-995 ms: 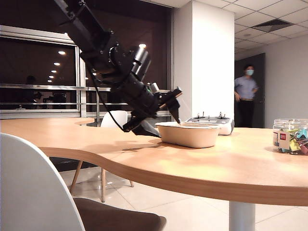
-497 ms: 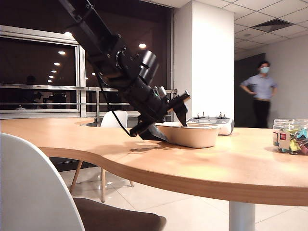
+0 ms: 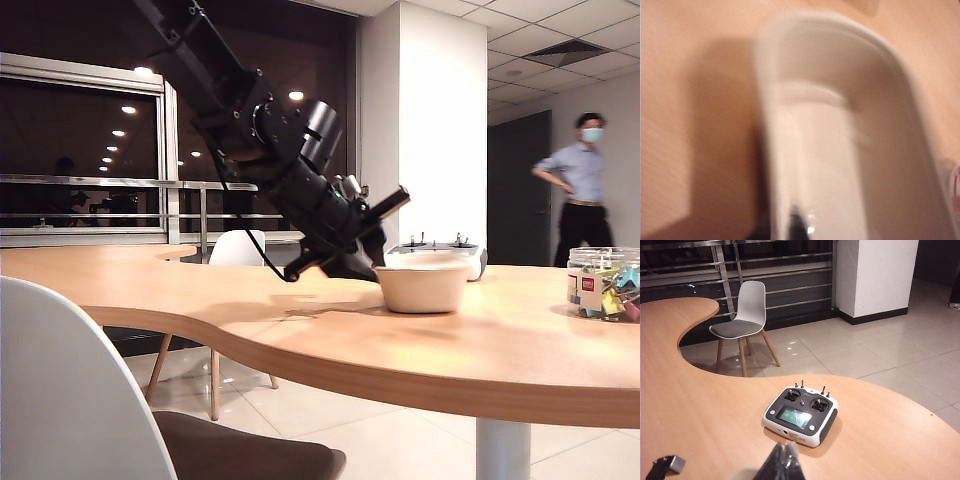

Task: Pick up the box filled with clips, pour some clips from it into the rectangular paper box, and then put the clip box back on the table.

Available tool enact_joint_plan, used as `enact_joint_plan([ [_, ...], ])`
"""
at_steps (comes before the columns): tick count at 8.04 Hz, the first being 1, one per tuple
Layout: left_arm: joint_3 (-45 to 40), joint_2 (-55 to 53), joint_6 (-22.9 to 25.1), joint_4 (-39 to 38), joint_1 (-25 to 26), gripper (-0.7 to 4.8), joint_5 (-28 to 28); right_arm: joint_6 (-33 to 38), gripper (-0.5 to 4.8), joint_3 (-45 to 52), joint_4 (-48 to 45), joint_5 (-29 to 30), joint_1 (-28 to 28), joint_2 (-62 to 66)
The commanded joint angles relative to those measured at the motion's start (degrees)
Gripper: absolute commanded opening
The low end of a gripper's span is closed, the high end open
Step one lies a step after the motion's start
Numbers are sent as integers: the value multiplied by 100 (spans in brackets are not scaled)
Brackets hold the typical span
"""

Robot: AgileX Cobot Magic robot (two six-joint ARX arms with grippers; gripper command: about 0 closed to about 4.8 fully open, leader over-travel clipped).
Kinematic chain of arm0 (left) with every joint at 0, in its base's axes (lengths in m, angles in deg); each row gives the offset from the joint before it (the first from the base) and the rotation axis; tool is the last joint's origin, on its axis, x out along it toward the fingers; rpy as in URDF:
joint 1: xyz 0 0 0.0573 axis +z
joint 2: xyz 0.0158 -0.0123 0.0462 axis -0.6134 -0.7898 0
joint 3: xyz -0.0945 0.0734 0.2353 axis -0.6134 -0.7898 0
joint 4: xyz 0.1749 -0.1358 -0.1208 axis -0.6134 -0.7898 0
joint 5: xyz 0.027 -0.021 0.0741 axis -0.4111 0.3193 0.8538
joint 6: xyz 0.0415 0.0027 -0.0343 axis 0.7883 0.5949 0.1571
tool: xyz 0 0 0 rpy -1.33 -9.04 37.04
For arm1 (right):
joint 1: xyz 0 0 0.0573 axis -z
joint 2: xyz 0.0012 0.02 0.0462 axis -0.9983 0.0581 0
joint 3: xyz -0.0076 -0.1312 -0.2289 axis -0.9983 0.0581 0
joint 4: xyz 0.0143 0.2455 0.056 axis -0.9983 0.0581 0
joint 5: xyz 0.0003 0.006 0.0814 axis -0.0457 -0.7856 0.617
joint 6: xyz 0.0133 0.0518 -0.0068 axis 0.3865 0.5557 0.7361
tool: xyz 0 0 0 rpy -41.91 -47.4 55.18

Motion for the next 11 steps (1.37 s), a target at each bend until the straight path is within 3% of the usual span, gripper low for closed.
enact_joint_plan([
  [1, -15, 345, 776, -1093, -42, -7, -839, 24, -6, -33, -98, 24, 4, -20],
  [4, -17, 809, 1113, -1331, -72, -6, -1025, 17, -6, -33, -94, 20, 9, -20],
  [7, -20, 1073, 1572, -1784, -474, -6, -1099, -153, -5, -31, 199, 133, 240, -151],
  [8, -26, 1069, 1694, -1867, -621, -6, -957, -151, -5, -31, 304, 186, 413, -192],
  [9, -26, 1069, 1856, -1891, -782, -6, -387, -153, -5, -31, 468, 212, 678, -297],
  [11, -28, 999, 1937, -1976, -774, -6, -398, -153, -5, -31, 496, 216, 855, -299],
])
